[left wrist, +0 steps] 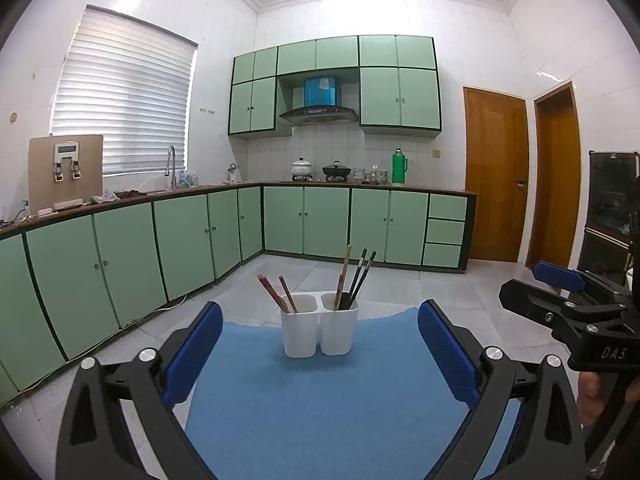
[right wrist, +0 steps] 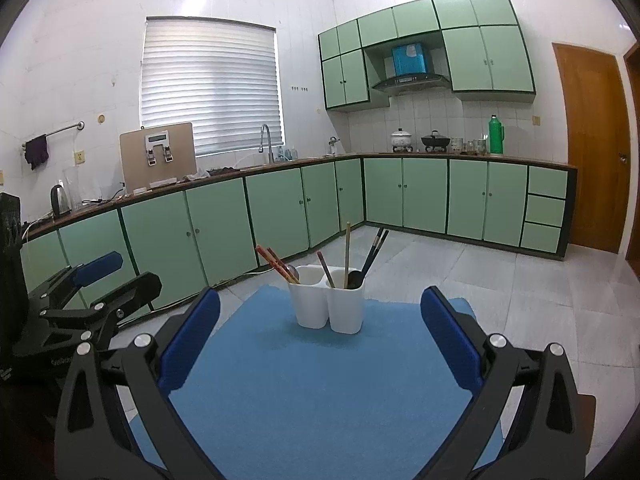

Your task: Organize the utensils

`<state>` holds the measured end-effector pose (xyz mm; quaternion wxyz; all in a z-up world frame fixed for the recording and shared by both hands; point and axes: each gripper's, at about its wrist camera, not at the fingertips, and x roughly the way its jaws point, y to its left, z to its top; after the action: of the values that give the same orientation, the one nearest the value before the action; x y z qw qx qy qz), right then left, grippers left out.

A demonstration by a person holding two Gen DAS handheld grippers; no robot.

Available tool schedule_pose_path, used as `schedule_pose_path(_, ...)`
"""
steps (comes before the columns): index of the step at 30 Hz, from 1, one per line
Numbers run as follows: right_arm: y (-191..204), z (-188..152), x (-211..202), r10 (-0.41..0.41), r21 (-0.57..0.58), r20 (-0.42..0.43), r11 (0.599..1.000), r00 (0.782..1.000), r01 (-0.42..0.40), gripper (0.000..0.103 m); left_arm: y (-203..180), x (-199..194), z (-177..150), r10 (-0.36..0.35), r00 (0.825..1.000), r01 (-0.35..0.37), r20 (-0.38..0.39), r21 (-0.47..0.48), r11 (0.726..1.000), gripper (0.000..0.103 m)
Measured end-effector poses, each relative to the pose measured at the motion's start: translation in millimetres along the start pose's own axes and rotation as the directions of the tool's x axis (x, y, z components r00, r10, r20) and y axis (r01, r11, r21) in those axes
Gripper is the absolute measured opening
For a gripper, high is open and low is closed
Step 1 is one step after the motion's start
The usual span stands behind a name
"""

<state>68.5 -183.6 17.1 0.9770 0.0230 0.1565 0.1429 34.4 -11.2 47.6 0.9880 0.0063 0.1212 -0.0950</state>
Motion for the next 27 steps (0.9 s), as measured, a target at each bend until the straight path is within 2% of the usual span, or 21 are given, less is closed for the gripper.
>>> schedule_pose_path(27, 8.4, 1.1, 0.1, 0.000, -0.022, 0.005, 1.000, 1.000, 0.000, 0.098, 1.1, -4.1, 1.8, 0.007, 1.000, -0.007, 0.009, 0.005, 1.000, 0.096)
